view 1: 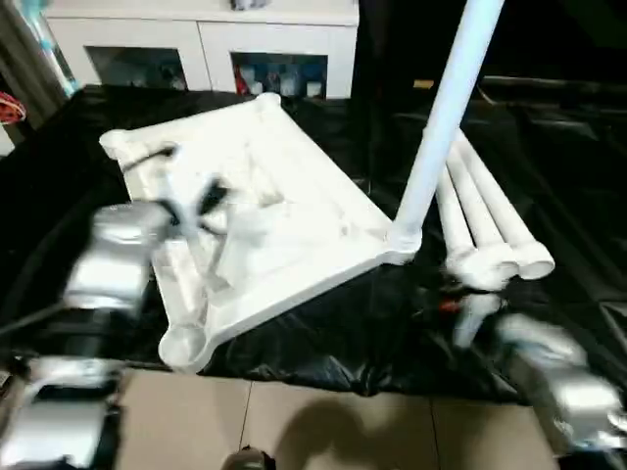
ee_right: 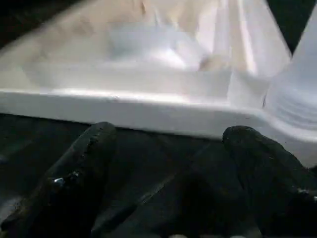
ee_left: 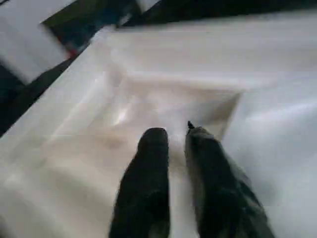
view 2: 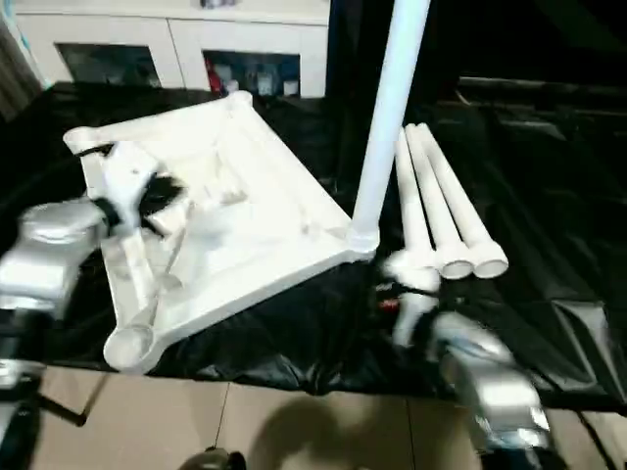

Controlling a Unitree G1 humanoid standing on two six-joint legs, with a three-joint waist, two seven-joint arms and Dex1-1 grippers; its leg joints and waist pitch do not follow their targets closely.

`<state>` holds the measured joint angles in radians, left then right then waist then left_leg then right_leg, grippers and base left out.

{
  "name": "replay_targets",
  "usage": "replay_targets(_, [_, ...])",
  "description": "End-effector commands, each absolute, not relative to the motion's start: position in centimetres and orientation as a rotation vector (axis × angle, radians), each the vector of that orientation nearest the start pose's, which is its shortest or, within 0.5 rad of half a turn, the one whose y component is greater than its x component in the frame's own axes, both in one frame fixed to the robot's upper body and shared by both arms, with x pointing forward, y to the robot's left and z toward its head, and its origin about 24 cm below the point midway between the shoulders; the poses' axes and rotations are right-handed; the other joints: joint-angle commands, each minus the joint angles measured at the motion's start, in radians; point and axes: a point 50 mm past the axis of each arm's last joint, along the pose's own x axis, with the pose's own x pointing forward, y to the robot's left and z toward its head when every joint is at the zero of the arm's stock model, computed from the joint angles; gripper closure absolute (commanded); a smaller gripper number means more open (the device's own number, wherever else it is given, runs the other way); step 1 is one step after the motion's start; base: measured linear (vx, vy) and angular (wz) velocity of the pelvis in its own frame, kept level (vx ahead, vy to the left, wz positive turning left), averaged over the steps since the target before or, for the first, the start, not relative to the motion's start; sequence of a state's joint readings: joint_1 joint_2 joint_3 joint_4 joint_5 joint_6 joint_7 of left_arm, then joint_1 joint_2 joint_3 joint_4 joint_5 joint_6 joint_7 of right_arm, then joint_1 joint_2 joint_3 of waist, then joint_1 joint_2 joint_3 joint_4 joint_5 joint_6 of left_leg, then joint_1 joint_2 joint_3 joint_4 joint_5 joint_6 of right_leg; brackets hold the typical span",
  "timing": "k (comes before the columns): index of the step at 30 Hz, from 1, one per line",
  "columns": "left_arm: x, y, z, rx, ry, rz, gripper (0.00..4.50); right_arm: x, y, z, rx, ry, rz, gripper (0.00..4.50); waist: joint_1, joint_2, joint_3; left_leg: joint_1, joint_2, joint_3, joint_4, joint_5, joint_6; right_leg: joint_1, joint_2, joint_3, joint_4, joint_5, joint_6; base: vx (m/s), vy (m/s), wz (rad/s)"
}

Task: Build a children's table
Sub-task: Rotate leg to tighten

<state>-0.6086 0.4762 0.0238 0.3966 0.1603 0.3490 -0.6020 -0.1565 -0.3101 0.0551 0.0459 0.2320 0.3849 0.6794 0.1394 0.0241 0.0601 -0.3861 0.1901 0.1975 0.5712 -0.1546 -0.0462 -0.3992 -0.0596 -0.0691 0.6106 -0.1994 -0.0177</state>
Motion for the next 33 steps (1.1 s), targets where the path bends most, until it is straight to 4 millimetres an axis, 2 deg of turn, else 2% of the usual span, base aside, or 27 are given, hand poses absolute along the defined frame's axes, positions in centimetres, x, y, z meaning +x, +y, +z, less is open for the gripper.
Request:
replay_targets(1, [34.9,23.1,11.5,0.532,0.334,-0.363,4.03,27.1,-15.9,3.7,-0.007,0.363,0.696,0.93,0.000,0.003,-0.069,0.027,0.047,-0.035,-0.059,-0.239,0.006,0.036,-0.089,0.052,-0.083,-0.244,-0.149,0.000,0.000,0.00])
replay_targets(2, [34.4,23.5,10.8,0.554,0.396,-0.381,4.29,27.3,-15.5,3.2,-0.008,0.404,0.693,1.09,0.000,0.003,-0.067,0.027,0.048,-0.034,-0.060,-0.241,0.005,0.035,-0.090,0.053,-0.083,-0.235,-0.149,0.000,0.000,0.00])
replay_targets(3, [34.1,23.6,10.2,0.572,0.436,-0.397,4.35,27.5,-15.3,2.9,-0.018,0.429,0.690,1.25,0.001,0.006,-0.071,0.028,0.047,-0.034,-0.059,-0.230,0.005,0.035,-0.088,0.054,-0.078,-0.204,-0.156,0.000,0.000,0.00])
replay_targets(6, [33.3,23.9,8.9,0.594,0.544,-0.443,4.40,28.1,-14.9,2.4,-0.025,0.475,0.676,1.38,0.008,0.011,-0.075,0.028,0.048,-0.033,-0.055,-0.199,0.004,0.036,-0.088,0.054,-0.070,-0.124,-0.169,0.000,0.000,0.00])
replay_targets(7, [33.1,23.9,8.5,0.603,0.572,-0.457,4.45,28.4,-14.7,2.4,-0.029,0.481,0.670,1.42,0.008,0.011,-0.075,0.023,0.046,-0.033,-0.055,-0.191,0.004,0.039,-0.088,0.054,-0.066,-0.102,-0.176,0.000,0.000,0.00])
replay_targets(8, [33.0,24.0,8.1,0.614,0.599,-0.469,4.49,28.6,-14.6,2.4,-0.031,0.485,0.661,1.55,0.010,0.016,-0.075,0.024,0.047,-0.034,-0.055,-0.199,-0.002,0.039,-0.090,0.054,-0.067,-0.099,-0.179,0.000,0.000,0.00])
replay_targets(10, [32.7,24.1,7.6,0.641,0.646,-0.498,4.50,29.2,-14.5,2.4,-0.035,0.488,0.642,1.79,0.006,0.011,-0.073,0.023,0.044,-0.035,-0.058,-0.217,-0.008,0.043,-0.091,0.053,-0.069,-0.123,-0.177,0.000,0.000,0.00])
replay_targets(12, [32.5,24.4,7.3,0.668,0.685,-0.516,4.50,29.9,-14.3,2.4,-0.039,0.480,0.620,1.81,0.004,0.014,-0.073,0.025,0.044,-0.035,-0.058,-0.224,-0.013,0.042,-0.092,0.054,-0.070,-0.137,-0.176,0.000,0.000,0.00])
replay_targets(15, [32.3,24.5,7.1,0.703,0.738,-0.563,4.50,30.7,-14.0,2.5,-0.037,0.470,0.605,2.25,0.003,0.014,-0.075,0.026,0.044,-0.035,-0.057,-0.217,-0.018,0.043,-0.091,0.055,-0.068,-0.131,-0.173,0.000,0.000,0.00])
replay_targets(16, [32.2,24.5,7.1,0.710,0.747,-0.571,4.50,30.8,-14.0,2.5,-0.038,0.472,0.603,2.25,0.005,0.018,-0.077,0.027,0.045,-0.035,-0.056,-0.215,-0.019,0.043,-0.093,0.055,-0.066,-0.123,-0.174,0.000,0.000,0.00])
replay_targets(18, [32.2,24.6,7.5,0.730,0.754,-0.581,4.50,31.3,-13.8,2.4,-0.056,0.475,0.595,2.31,0.000,0.017,-0.078,0.025,0.044,-0.036,-0.056,-0.201,-0.019,0.045,-0.091,0.053,-0.062,-0.097,-0.184,0.000,0.000,0.00])
replay_targets(19, [32.2,24.6,7.5,0.730,0.754,-0.581,4.50,31.3,-13.8,2.4,-0.056,0.475,0.595,2.57,-0.001,0.016,-0.078,0.025,0.043,-0.034,-0.055,-0.199,-0.018,0.045,-0.090,0.053,-0.061,-0.089,-0.187,0.000,0.000,0.00])
replay_targets(21, [33.0,25.0,8.7,0.743,0.699,-0.511,4.50,31.7,-13.5,2.5,-0.060,0.468,0.596,2.64,-0.003,0.022,-0.078,0.024,0.041,-0.032,-0.052,-0.209,-0.017,0.044,-0.090,0.053,-0.063,-0.098,-0.191,0.000,0.000,0.00])
replay_targets(25, [33.9,25.8,10.8,0.726,0.628,-0.410,4.50,32.0,-13.4,2.5,-0.061,0.463,0.598,2.98,-0.003,0.023,-0.078,0.026,0.042,-0.035,-0.053,-0.231,-0.023,0.045,-0.090,0.053,-0.067,-0.146,-0.176,0.000,0.000,0.00])
replay_targets(28, [33.8,26.1,11.2,0.724,0.627,-0.403,4.50,32.0,-13.4,2.4,-0.059,0.462,0.601,3.10,-0.004,0.023,-0.079,0.027,0.043,-0.035,-0.053,-0.230,-0.023,0.042,-0.088,0.052,-0.064,-0.131,-0.181,0.000,0.000,0.00])
replay_targets(29, [33.8,26.2,11.3,0.722,0.629,-0.398,4.50,32.0,-13.3,2.4,-0.060,0.462,0.604,3.27,-0.003,0.024,-0.079,0.027,0.043,-0.035,-0.053,-0.233,-0.023,0.042,-0.088,0.053,-0.064,-0.128,-0.184,0.000,0.000,0.00])
replay_targets(33, [33.6,26.4,11.0,0.720,0.655,-0.407,4.50,32.0,-13.3,2.2,-0.063,0.462,0.609,3.54,-0.002,0.024,-0.078,0.025,0.042,-0.035,-0.053,-0.232,-0.021,0.043,-0.089,0.052,-0.065,-0.134,-0.184,0.000,0.000,0.00])
